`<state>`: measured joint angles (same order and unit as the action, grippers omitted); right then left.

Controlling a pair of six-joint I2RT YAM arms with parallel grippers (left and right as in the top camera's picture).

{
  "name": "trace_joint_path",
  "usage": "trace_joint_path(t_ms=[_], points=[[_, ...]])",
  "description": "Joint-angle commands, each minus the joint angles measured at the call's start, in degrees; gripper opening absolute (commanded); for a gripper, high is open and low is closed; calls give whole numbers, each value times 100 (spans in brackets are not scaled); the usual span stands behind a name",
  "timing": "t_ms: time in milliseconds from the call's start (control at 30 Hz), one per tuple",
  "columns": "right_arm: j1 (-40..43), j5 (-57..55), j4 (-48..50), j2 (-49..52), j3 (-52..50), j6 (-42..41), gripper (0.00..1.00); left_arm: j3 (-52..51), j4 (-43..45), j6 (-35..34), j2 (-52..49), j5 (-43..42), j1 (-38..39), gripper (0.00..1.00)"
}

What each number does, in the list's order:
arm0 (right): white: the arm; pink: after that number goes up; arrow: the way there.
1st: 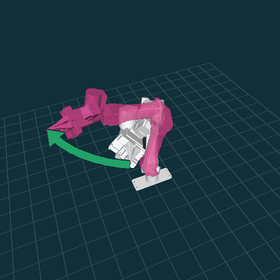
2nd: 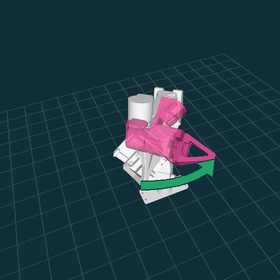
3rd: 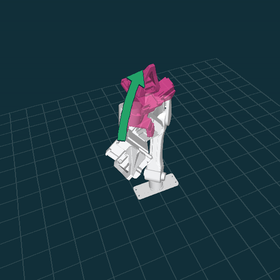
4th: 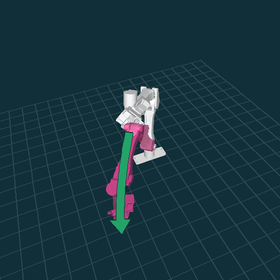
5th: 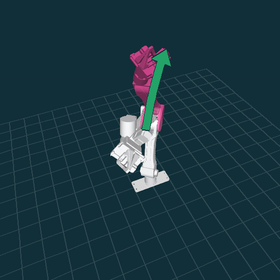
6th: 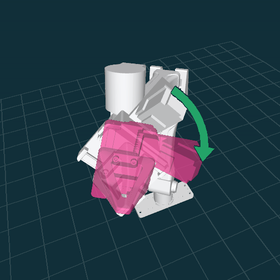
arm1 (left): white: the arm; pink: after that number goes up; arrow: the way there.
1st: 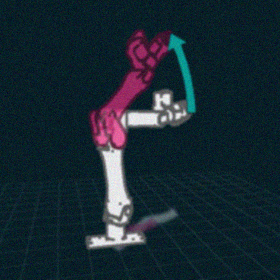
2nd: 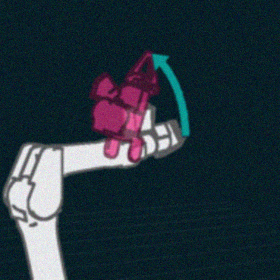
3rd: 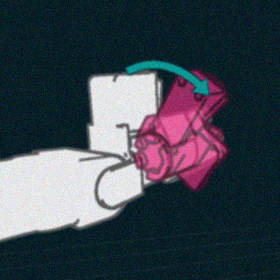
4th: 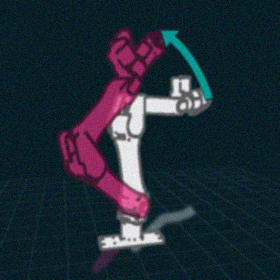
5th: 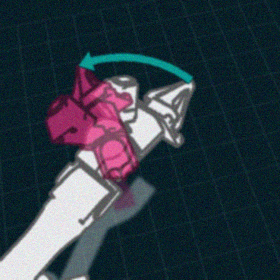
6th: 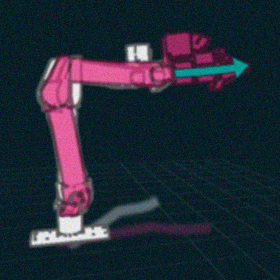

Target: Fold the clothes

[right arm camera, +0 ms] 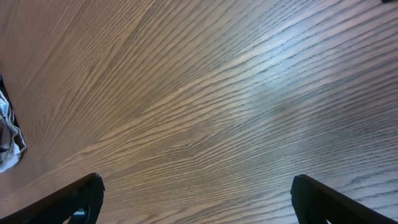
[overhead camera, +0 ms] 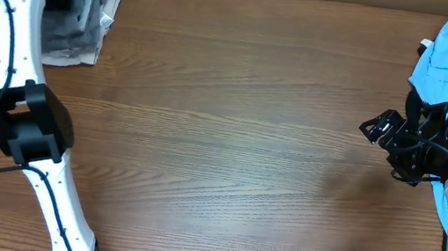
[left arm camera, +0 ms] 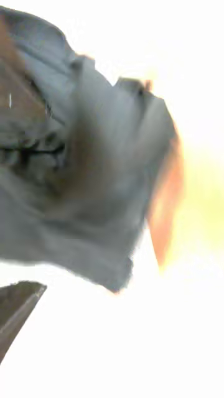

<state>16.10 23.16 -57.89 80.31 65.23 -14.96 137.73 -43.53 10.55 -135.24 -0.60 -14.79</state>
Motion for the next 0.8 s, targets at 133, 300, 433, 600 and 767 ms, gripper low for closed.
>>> trace_joint_path(t_ms=[133, 300, 433, 600, 767], points=[[0, 52, 15, 13, 0, 0, 100, -66, 568, -55, 57, -1996, 651, 100], [0, 48, -79, 11, 168, 256, 100, -4, 505, -522, 181, -2037, 988, 100], [0, -197, -717, -15, 898, 702, 100, 170, 116, -693, 533, -2706, 1110, 100], [0, -824, -1878, -131, 2236, 798, 100, 201, -350, -693, 1093, -3226, 1202, 100], [0, -942, -2732, -446, 3484, 767, 100, 197, -363, -691, 1165, -3222, 1235, 100]])
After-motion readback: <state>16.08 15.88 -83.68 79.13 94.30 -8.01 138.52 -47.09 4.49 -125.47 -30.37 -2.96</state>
